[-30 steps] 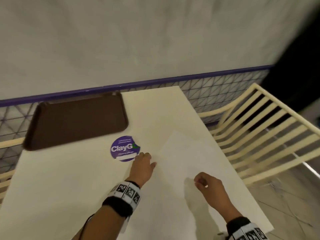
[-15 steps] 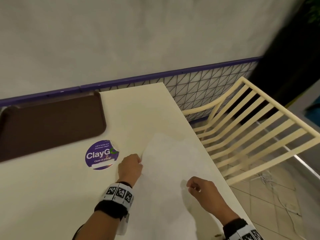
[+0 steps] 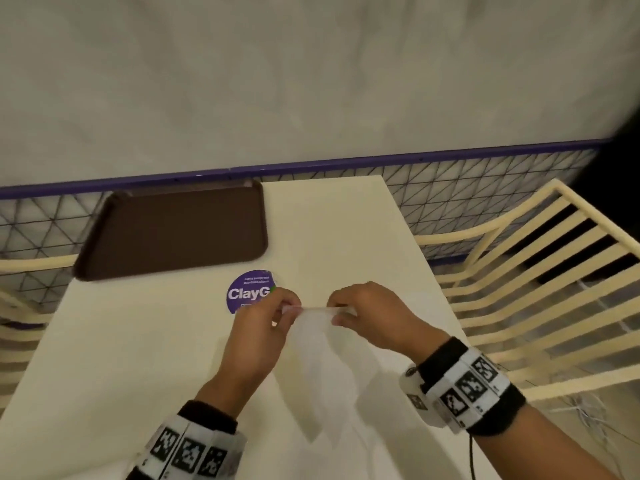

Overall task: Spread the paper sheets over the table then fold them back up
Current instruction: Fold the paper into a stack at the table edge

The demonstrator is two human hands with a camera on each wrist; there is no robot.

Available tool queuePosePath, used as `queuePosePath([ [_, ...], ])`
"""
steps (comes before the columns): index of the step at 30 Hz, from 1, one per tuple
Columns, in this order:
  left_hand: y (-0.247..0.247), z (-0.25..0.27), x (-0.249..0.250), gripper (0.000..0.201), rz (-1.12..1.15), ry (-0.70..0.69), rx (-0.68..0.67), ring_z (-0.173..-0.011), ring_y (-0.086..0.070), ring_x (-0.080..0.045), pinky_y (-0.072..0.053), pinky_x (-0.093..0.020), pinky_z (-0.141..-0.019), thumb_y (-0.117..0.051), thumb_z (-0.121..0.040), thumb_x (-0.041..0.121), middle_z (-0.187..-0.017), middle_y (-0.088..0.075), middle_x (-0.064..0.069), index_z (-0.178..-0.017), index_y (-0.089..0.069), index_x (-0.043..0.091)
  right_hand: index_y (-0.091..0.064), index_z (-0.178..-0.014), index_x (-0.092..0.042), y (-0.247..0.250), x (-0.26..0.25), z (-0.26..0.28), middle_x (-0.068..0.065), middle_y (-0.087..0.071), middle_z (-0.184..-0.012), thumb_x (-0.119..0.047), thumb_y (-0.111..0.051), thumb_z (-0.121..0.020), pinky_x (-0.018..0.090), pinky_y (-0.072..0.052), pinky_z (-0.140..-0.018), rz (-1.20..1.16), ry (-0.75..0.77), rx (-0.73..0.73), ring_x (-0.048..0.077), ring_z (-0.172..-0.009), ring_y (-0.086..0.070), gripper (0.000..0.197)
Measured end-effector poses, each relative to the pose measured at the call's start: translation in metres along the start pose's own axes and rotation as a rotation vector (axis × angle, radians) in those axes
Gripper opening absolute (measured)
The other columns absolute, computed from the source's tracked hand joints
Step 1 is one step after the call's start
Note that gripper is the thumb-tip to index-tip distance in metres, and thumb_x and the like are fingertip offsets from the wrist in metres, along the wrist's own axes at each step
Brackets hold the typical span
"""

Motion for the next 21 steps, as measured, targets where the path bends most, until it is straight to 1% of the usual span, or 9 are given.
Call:
queuePosePath([
  [2, 0.022, 0.002, -0.013, 0.015, 0.101, 0.06, 0.051, -0.073, -0.065, -0.002, -0.049, -0.017, -0.07, -0.064, -0.085, 0.011, -0.076, -0.069, 0.014, -0.079, -0.066, 0.025, -0.066, -0.089, -0.012, 0.0, -0.006, -0.006, 0.004, -0.067, -0.084, -0.022, -0.062, -0.086, 0.034, -0.043, -0.068, -0.159, -0.04, -0.084, 0.02, -0.075, -0.056, 0.011],
  [4, 0.039, 0.003, -0.028, 0.022, 0.165, 0.117, 0.067, -0.068, -0.062, 0.003, -0.047, -0.011, -0.065, -0.064, -0.084, 0.009, -0.078, -0.069, 0.019, -0.075, -0.067, 0.029, -0.065, -0.081, -0.008, -0.005, -0.009, -0.012, 0.003, -0.061, -0.074, -0.018, -0.065, -0.084, 0.027, -0.039, -0.061, -0.246, -0.074, -0.171, 0.015, -0.066, -0.052, 0.011],
  [6, 0.056, 0.005, -0.043, 0.023, 0.162, 0.16, 0.092, -0.063, -0.059, 0.004, -0.044, -0.008, -0.059, -0.063, -0.084, 0.006, -0.075, -0.068, 0.018, -0.073, -0.067, 0.027, -0.064, -0.075, -0.014, -0.012, -0.009, -0.017, -0.005, -0.056, -0.068, -0.015, -0.067, -0.082, 0.014, -0.035, -0.054, -0.279, -0.097, -0.26, 0.006, -0.059, -0.048, 0.008],
  [9, 0.081, 0.009, -0.067, 0.017, 0.174, 0.257, 0.164, -0.056, -0.057, 0.007, -0.04, -0.004, -0.053, -0.062, -0.085, 0.008, -0.065, -0.068, 0.013, -0.074, -0.068, 0.018, -0.061, -0.066, -0.016, -0.023, -0.007, -0.025, -0.007, -0.054, -0.063, -0.011, -0.068, -0.08, 0.013, -0.036, -0.052, -0.288, -0.141, -0.323, 0.005, -0.057, -0.048, 0.017],
  [11, 0.092, 0.012, -0.082, 0.016, 0.209, 0.326, 0.199, -0.043, -0.051, 0.001, -0.038, -0.007, -0.045, -0.061, -0.087, 0.009, -0.055, -0.064, 0.012, -0.074, -0.067, 0.016, -0.06, -0.063, -0.012, -0.023, -0.008, -0.031, -0.004, -0.053, -0.06, -0.009, -0.066, -0.081, 0.015, -0.035, -0.051, -0.288, -0.176, -0.26, 0.008, -0.056, -0.048, 0.019],
  [13, 0.101, 0.018, -0.088, 0.015, 0.281, 0.346, 0.21, -0.04, -0.05, -0.005, -0.039, -0.013, -0.042, -0.058, -0.09, 0.008, -0.05, -0.061, 0.006, -0.077, -0.065, 0.012, -0.058, -0.062, -0.016, -0.019, -0.012, -0.033, -0.006, -0.052, -0.058, -0.008, -0.062, -0.083, 0.013, -0.032, -0.046, -0.317, -0.21, -0.107, 0.005, -0.053, -0.046, 0.022],
  [15, 0.108, 0.026, -0.084, 0.012, 0.418, 0.325, 0.221, -0.05, -0.063, -0.012, -0.048, -0.018, -0.047, -0.054, -0.091, 0.004, -0.055, -0.065, -0.002, -0.081, -0.061, 0.005, -0.064, -0.068, -0.014, -0.011, -0.021, -0.027, -0.008, -0.058, -0.061, -0.008, -0.063, -0.084, 0.013, -0.037, -0.051, -0.376, -0.211, 0.114, 0.007, -0.057, -0.053, 0.016],
  [17, 0.114, 0.039, -0.078, 0.012, 0.516, 0.283, 0.211, -0.065, -0.07, -0.017, -0.056, -0.022, -0.056, -0.05, -0.092, 0.0, -0.068, -0.07, -0.007, -0.083, -0.058, 0.001, -0.07, -0.073, -0.013, -0.007, -0.03, -0.01, -0.007, -0.068, -0.069, -0.006, -0.067, -0.081, 0.013, -0.043, -0.062, -0.456, -0.172, 0.291, 0.006, -0.072, -0.061, 0.011],
  [21, 0.11, 0.08, -0.083, 0.012, 0.629, 0.285, 0.111, -0.075, -0.072, -0.023, -0.058, -0.026, -0.063, -0.047, -0.089, -0.007, -0.085, -0.074, -0.012, -0.079, -0.054, -0.004, -0.074, -0.075, -0.016, -0.036, -0.038, 0.031, -0.018, -0.071, -0.076, -0.003, -0.074, -0.075, 0.009, -0.045, -0.074, -0.518, -0.155, 0.301, -0.002, -0.08, -0.065, 0.013],
])
Point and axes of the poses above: each hand's wrist, its own z-axis away from the middle knuckle, its own y-axis out of the back of the hand, x = y × z, the point moved 5 cm from there along -z, towards the middle knuckle
